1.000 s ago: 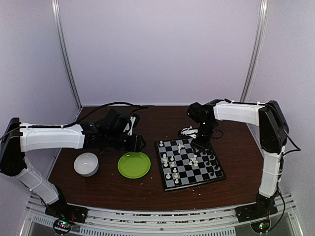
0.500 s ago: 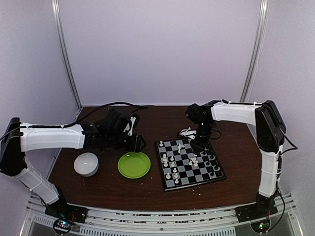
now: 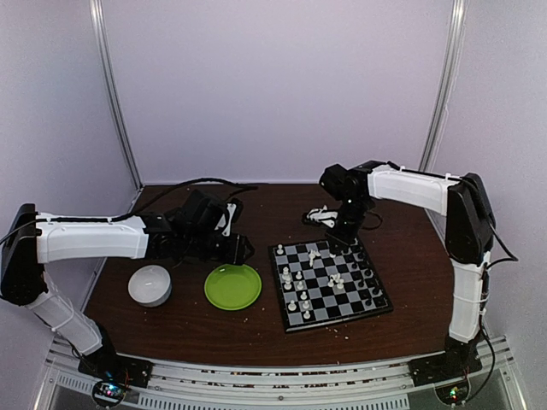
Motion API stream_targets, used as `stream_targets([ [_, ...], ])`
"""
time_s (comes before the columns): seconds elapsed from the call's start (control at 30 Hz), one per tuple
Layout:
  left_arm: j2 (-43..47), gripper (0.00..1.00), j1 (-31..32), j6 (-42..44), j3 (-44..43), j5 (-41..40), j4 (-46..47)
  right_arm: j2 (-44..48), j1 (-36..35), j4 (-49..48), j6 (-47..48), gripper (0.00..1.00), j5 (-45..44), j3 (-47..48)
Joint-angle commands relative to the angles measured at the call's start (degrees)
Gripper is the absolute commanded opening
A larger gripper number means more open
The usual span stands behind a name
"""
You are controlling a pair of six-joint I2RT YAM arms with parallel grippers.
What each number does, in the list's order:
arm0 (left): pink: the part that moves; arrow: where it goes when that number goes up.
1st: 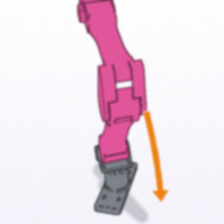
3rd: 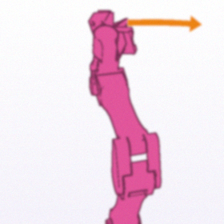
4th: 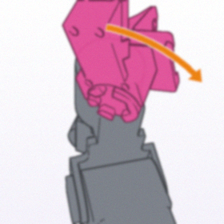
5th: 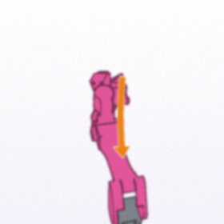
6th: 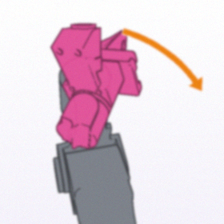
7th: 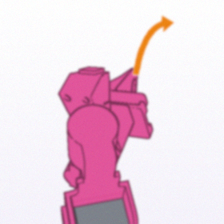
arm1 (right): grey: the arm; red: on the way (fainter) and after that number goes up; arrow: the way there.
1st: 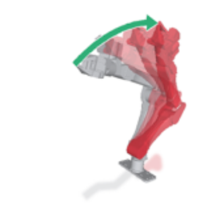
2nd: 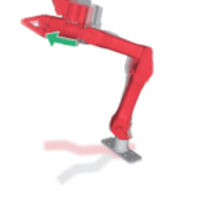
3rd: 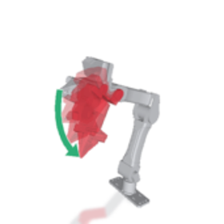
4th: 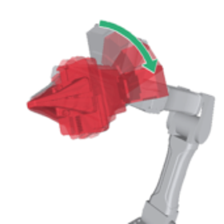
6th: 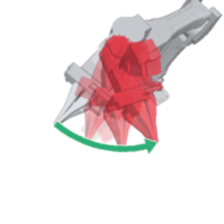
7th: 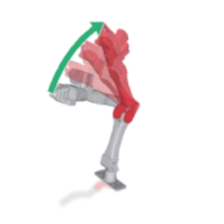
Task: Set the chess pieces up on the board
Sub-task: Pick up the pawn from the chessboard, then place the pawn at c2.
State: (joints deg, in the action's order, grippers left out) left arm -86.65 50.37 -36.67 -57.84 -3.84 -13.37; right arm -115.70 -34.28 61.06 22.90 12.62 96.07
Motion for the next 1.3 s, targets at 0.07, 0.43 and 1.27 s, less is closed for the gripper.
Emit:
stream_targets([
  [0.07, 1.1, 0.43, 0.3, -0.1, 0.3, -0.7, 2.1, -4.8, -2.0, 3.4, 0.6, 0.05, 1.0, 11.3],
  [0.43, 3.4, 0.43, 0.3, -0.5, 1.6, -3.0, 1.2, -13.2, -8.6, 5.4, 0.2, 0.05, 1.7, 21.4],
  [1.27, 2.8, 0.43, 0.3, -0.5, 2.2, -2.8, 1.9, -17.9, -10.3, 5.9, -0.2, 0.07, 1.8, 22.0],
])
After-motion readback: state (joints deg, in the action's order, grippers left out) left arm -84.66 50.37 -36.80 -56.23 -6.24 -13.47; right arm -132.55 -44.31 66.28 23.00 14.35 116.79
